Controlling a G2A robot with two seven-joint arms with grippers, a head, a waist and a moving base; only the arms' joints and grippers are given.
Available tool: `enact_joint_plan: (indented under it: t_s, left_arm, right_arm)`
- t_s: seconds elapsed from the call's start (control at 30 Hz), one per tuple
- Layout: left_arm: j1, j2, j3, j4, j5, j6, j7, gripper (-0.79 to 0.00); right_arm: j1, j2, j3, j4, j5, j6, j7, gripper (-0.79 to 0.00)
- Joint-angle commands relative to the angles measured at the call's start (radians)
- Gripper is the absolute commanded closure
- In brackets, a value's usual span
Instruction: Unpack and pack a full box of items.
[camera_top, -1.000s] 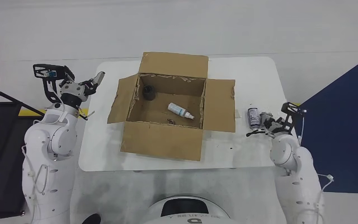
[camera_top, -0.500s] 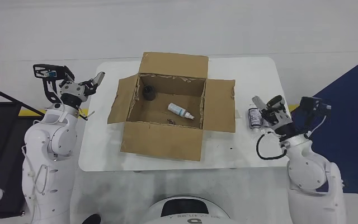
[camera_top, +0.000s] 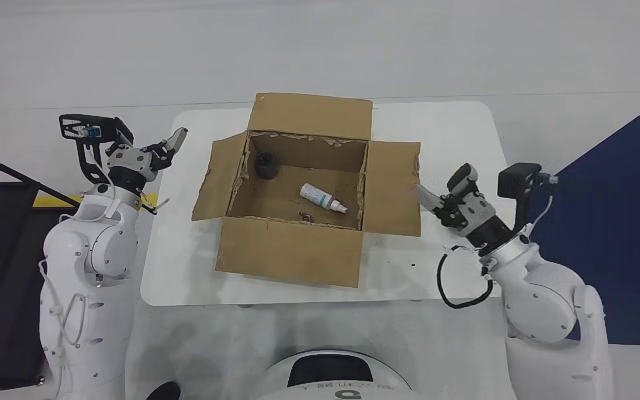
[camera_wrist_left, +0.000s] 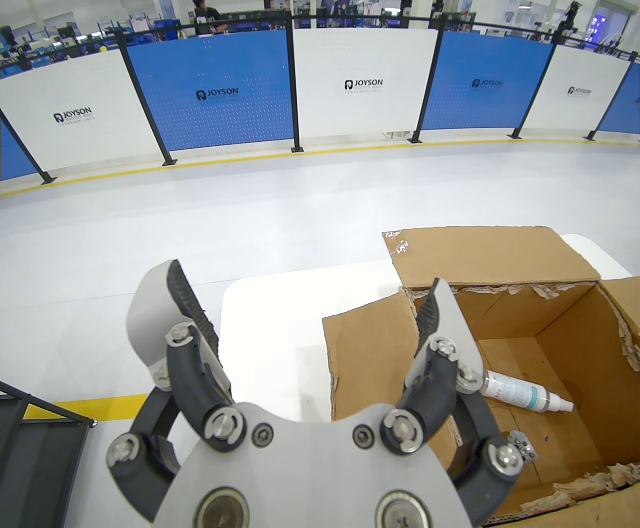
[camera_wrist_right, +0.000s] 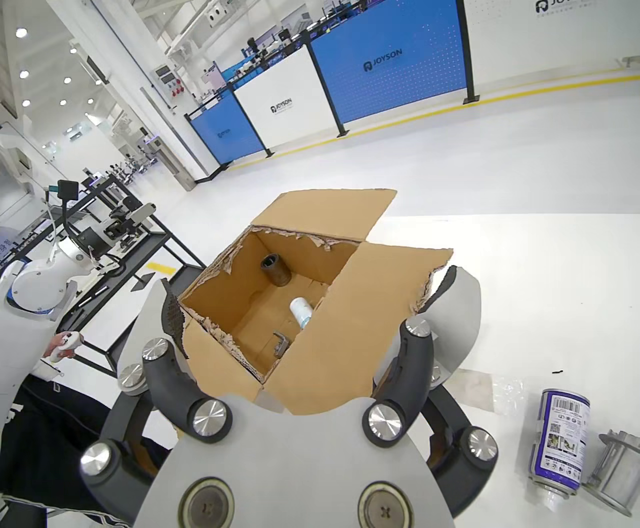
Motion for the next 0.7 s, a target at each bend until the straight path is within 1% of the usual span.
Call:
enact_joint_plan:
  t_s: [0.0, 0.17, 0.33, 0.37, 0.43, 0.47, 0.5, 0.6, 0.67]
  left_arm:
    - [0.000, 0.000, 0.000, 0.000, 0.000, 0.000, 0.000, -0.785]
    - [0.000, 0.000, 0.000, 0.000, 0.000, 0.000, 0.000, -0.785]
    - [0.000, 0.000, 0.000, 0.000, 0.000, 0.000, 0.000, -0.785]
    - [0.000, 0.000, 0.000, 0.000, 0.000, 0.000, 0.000, -0.785]
    - [0.000, 0.000, 0.000, 0.000, 0.000, 0.000, 0.000, -0.785]
    - [0.000, 0.000, 0.000, 0.000, 0.000, 0.000, 0.000, -0.785]
    - [0.000, 0.000, 0.000, 0.000, 0.000, 0.000, 0.000, -0.785]
    - [0.000, 0.000, 0.000, 0.000, 0.000, 0.000, 0.000, -0.785]
    - [0.000, 0.000, 0.000, 0.000, 0.000, 0.000, 0.000, -0.785]
  right_arm:
    - [0.081, 0.007, -0.086, 0.014, -0.103, -0.041, 0.120, -0.785]
    - [0.378, 0.007, -0.324, 0.138, -0.188, -0.070, 0.321, -0.785]
    - [0.635, -0.012, -0.546, 0.314, -0.259, -0.040, 0.463, -0.785]
    - [0.666, -0.016, -0.574, 0.338, -0.267, -0.033, 0.482, -0.785]
    - [0.762, -0.030, -0.663, 0.436, -0.276, -0.020, 0.542, -0.785]
    - [0.788, -0.033, -0.691, 0.469, -0.304, -0.007, 0.569, -0.785]
    - [0.836, -0.044, -0.752, 0.523, -0.342, 0.015, 0.606, -0.785]
    - [0.924, -0.072, -0.860, 0.653, -0.358, 0.048, 0.638, -0.785]
    - [0.972, -0.090, -0.914, 0.740, -0.389, 0.102, 0.655, -0.785]
